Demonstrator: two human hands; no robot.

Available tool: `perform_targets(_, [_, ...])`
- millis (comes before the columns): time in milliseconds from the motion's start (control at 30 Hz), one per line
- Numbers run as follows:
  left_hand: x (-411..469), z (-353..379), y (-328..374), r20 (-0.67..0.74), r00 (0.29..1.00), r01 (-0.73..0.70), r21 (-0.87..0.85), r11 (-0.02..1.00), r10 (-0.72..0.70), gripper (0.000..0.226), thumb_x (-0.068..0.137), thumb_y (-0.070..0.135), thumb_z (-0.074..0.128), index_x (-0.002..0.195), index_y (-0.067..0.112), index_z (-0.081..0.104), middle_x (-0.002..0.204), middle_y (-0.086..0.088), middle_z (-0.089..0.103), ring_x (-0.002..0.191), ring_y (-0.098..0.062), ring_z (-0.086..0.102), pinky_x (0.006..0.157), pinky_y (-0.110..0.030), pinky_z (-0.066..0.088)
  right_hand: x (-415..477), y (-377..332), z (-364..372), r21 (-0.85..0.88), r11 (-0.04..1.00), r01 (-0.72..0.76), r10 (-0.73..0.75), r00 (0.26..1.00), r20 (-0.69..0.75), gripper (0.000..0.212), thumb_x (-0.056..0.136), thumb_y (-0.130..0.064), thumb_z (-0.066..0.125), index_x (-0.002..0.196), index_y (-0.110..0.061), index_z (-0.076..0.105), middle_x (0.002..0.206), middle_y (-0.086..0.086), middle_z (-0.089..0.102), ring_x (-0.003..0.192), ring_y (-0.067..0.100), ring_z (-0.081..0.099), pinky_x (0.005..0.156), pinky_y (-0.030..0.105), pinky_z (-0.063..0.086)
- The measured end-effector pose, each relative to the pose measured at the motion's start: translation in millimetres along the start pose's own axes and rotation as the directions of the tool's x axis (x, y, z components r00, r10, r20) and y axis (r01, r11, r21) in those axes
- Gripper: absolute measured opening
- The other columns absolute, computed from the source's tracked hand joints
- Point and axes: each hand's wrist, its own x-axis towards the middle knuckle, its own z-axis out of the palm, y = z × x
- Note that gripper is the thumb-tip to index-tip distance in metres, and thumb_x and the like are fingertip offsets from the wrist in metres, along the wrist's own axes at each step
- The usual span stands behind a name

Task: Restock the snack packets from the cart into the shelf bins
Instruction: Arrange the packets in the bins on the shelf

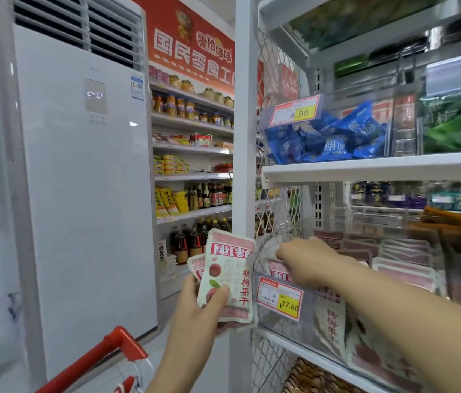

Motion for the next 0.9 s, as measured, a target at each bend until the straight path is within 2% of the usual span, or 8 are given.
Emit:
perform_targets(133, [-1,3,1,-0.001,1.000,0.015,0.001,1.000,-0.015,0.023,0.099,0.009,0.058,0.113,0.027,0.056,0.090,0.008,0.078,0.072,-0.019,0.077,0.076,-0.044,0.060,1,8,3,0.091,0.994,-0.058,0.053,0.997,0.063,0.016,0.085,-0.014,0.062,0.078,-0.020,0.048,0.087,-0.001,0.056,0.093,0.026,0.060,0.085,0.038,0.049])
perform_targets(200, [0,4,3,0.013,1.000,0.012,0.009,1.000,-0.012,0.023,0.099,0.010,0.058,0.113,0.028,0.056,0.089,0.010,0.077,0.071,-0.016,0.076,0.074,-0.042,0.059,-1,13,1,0.189,0.977,-0.094,0.084,0.995,0.063,0.025,0.083,-0.033,0.074,0.089,-0.019,0.055,0.088,-0.004,0.059,0.089,0.023,0.059,0.084,0.036,0.046])
perform_targets(300, [2,8,9,0.075,0.997,-0.011,0.032,0.999,0.009,0.023,0.100,0.012,0.057,0.116,0.028,0.055,0.089,0.011,0.077,0.073,-0.016,0.076,0.080,-0.046,0.058,-9,20,-7,0.250,0.962,-0.114,0.115,0.993,0.009,0.051,0.077,-0.053,0.078,0.116,-0.026,0.059,0.112,-0.007,0.064,0.106,0.022,0.060,0.094,0.039,0.043])
perform_targets(467, [9,15,16,0.160,0.987,-0.048,0.087,0.995,0.033,0.026,0.100,0.014,0.058,0.121,0.029,0.053,0.096,0.009,0.078,0.082,-0.022,0.077,0.072,-0.035,0.060,-25,26,-15,0.413,0.906,-0.092,0.151,0.982,-0.112,0.041,0.087,-0.046,0.071,0.121,-0.026,0.061,0.115,-0.010,0.066,0.099,0.012,0.062,0.094,0.037,0.051])
perform_targets(533, [13,15,18,0.189,0.982,-0.044,0.093,0.995,0.025,0.028,0.099,0.015,0.060,0.122,0.028,0.053,0.100,0.006,0.078,0.085,-0.025,0.077,0.072,-0.035,0.060,-29,29,-26,0.680,0.734,-0.005,0.260,0.926,-0.275,0.028,0.096,-0.037,0.061,0.121,-0.023,0.064,0.113,-0.008,0.068,0.093,0.009,0.065,0.089,0.034,0.055])
perform_targets(633, [18,19,21,0.249,0.968,-0.044,0.087,0.995,0.021,0.032,0.097,0.016,0.063,0.126,0.026,0.053,0.105,0.003,0.077,0.091,-0.026,0.076,0.075,-0.038,0.061,-40,28,-44,0.927,0.357,0.117,0.196,0.961,-0.196,0.030,0.094,-0.044,0.060,0.120,-0.029,0.061,0.112,-0.009,0.070,0.093,0.009,0.069,0.084,0.032,0.058])
perform_targets(733, [18,29,28,0.294,0.955,-0.056,0.064,0.996,0.035,0.032,0.097,0.010,0.062,0.125,0.023,0.052,0.101,0.001,0.078,0.086,-0.025,0.077,0.069,-0.035,0.062,-48,23,-43,0.897,0.426,0.119,-0.013,0.992,-0.126,0.032,0.083,-0.030,0.080,0.110,-0.025,0.063,0.098,-0.007,0.076,0.082,0.012,0.073,0.065,0.031,0.059])
perform_targets(900, [24,36,23,0.158,0.986,-0.061,0.031,0.998,0.056,0.028,0.095,0.008,0.066,0.119,0.018,0.059,0.099,0.002,0.078,0.085,-0.018,0.077,0.061,-0.034,0.061,-47,28,-39,0.878,0.455,0.148,0.173,0.952,-0.250,0.032,0.077,-0.018,0.085,0.098,-0.026,0.061,0.088,-0.006,0.074,0.072,0.001,0.071,0.063,0.027,0.059])
